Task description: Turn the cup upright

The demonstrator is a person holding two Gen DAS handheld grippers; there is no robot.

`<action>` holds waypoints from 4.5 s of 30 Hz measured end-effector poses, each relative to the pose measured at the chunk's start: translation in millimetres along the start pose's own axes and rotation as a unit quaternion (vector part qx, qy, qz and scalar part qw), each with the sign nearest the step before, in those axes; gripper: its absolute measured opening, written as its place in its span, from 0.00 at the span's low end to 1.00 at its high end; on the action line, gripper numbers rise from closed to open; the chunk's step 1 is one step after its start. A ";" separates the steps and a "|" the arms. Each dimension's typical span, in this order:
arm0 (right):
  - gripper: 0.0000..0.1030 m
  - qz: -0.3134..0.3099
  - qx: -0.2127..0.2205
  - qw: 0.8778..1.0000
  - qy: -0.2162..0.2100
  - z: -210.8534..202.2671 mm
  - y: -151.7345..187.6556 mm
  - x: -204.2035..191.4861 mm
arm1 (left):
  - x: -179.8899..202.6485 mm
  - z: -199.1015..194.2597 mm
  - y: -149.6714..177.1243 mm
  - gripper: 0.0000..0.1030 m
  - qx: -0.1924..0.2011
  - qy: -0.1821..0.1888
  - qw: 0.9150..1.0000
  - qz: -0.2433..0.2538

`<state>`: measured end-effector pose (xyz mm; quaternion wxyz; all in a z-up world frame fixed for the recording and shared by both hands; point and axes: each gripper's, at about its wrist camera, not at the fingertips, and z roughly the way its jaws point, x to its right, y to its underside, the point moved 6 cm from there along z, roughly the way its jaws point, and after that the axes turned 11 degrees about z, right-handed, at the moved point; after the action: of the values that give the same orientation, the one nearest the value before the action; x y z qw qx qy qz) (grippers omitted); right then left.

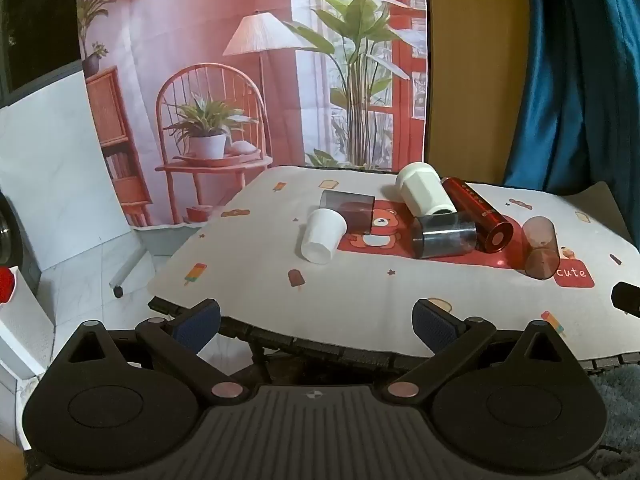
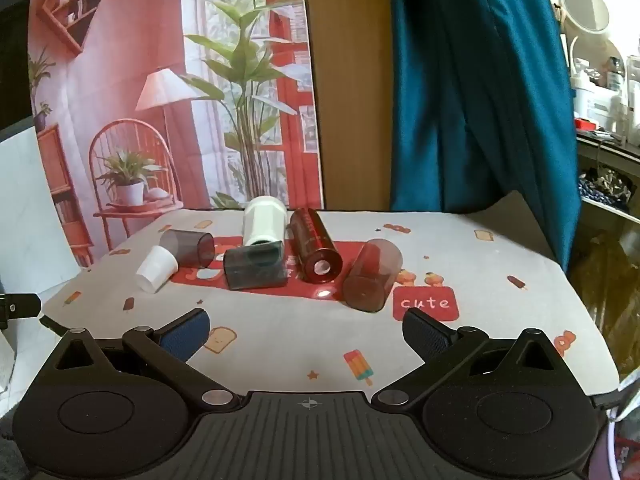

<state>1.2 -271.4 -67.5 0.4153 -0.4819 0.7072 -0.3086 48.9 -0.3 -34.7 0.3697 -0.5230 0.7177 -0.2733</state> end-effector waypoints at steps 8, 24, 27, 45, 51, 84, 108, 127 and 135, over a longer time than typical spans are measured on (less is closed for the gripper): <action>1.00 -0.001 -0.001 1.000 0.000 0.2 0.4 0.4 | -4.9 -1.5 2.7 1.00 -0.006 -0.001 1.000 -0.005; 1.00 0.005 -0.004 1.000 0.003 4.2 1.1 1.5 | -0.1 7.4 1.1 1.00 -0.025 -0.006 1.000 0.000; 1.00 0.005 -0.005 1.000 0.003 4.7 1.5 1.5 | 0.2 6.8 1.0 1.00 -0.024 -0.007 1.000 -0.001; 1.00 0.008 -0.006 1.000 0.003 5.5 2.9 2.2 | 0.2 8.9 1.8 1.00 -0.033 -0.006 0.999 -0.003; 1.00 0.009 -0.007 1.000 0.003 4.9 1.7 2.5 | 1.3 9.6 2.2 1.00 -0.035 -0.005 0.999 -0.002; 1.00 0.017 -0.017 1.000 0.006 7.7 7.5 6.3 | 1.5 12.3 2.3 1.00 -0.039 -0.002 0.999 -0.008; 1.00 0.023 -0.052 0.998 -0.002 80.5 -2.9 0.7 | 4.9 54.7 10.3 1.00 -0.081 0.002 0.996 -0.023; 1.00 0.067 -0.049 0.996 -0.016 134.6 23.1 34.8 | 30.9 137.4 -53.6 1.00 -0.051 0.093 0.994 -0.041; 1.00 0.048 -0.034 0.998 -0.037 131.3 21.2 28.6 | 81.3 218.6 -121.1 0.86 0.009 0.141 0.990 0.022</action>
<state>102.9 -295.6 -154.6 0.4390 -0.4726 0.7235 -0.2457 279.3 -115.8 -86.4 0.2753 -0.4601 0.7715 -0.3426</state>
